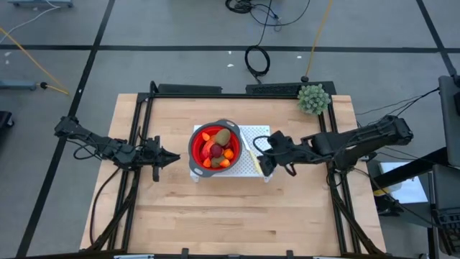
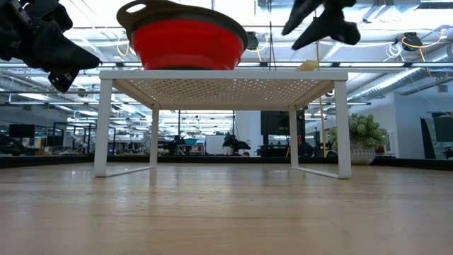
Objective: Pick & Place Fruit
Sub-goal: Put the knife on the shelf
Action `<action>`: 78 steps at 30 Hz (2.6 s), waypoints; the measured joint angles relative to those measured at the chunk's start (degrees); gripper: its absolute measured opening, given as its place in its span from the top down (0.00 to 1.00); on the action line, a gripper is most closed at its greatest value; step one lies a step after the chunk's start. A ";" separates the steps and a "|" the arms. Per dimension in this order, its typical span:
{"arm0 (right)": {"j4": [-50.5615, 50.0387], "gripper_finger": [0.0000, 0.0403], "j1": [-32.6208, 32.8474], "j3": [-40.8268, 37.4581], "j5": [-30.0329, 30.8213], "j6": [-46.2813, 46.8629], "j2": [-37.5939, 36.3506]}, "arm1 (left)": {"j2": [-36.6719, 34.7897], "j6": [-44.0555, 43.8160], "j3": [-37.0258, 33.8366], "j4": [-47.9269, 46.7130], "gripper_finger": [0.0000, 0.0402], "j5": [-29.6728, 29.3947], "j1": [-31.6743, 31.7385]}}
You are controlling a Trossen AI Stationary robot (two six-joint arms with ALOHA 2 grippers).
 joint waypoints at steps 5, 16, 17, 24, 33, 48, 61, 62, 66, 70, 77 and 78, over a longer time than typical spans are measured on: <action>-1.10 0.63 2.18 -0.02 -1.55 -9.07 -2.72 | 0.00 0.02 0.00 0.01 0.95 -0.06 0.01; -3.90 0.65 5.94 -2.41 -4.53 -32.12 -2.39 | 0.00 -0.08 0.00 1.77 0.95 -0.12 0.02; -3.90 0.65 5.94 -2.64 -4.49 -33.66 -2.44 | 0.00 -0.07 0.00 2.10 0.95 -0.13 0.02; -6.14 0.67 5.51 -4.17 -3.83 -39.64 -2.50 | 0.00 -0.08 0.00 2.73 0.95 -0.15 0.02; -5.49 0.92 5.37 -6.04 3.94 -45.99 -2.47 | -0.02 0.31 0.00 4.93 0.95 -0.22 0.02; -3.00 1.00 3.78 -6.12 5.56 -48.98 0.79 | -0.02 0.33 0.00 5.04 0.95 -1.64 0.02; 0.00 1.00 4.10 -6.01 4.51 -46.72 2.79 | 0.00 0.76 0.00 5.07 0.95 -1.73 0.03; -0.46 1.00 4.33 -6.09 4.44 -46.66 2.93 | -0.02 0.76 0.00 5.07 0.95 -1.73 0.02; 0.45 1.00 4.40 -5.97 4.52 -46.61 3.67 | -0.02 0.90 0.00 5.08 0.95 -1.75 0.02; 0.64 1.00 4.76 -6.12 4.54 -46.11 3.69 | -0.02 0.90 0.00 5.09 0.95 -1.75 0.02; 0.43 1.00 4.83 -6.05 4.51 -45.14 3.67 | -0.01 0.87 0.00 5.09 0.95 -1.75 0.02; 0.49 1.00 4.83 -6.05 4.52 -45.14 3.67 | -0.02 0.87 0.00 5.07 0.95 -1.75 0.02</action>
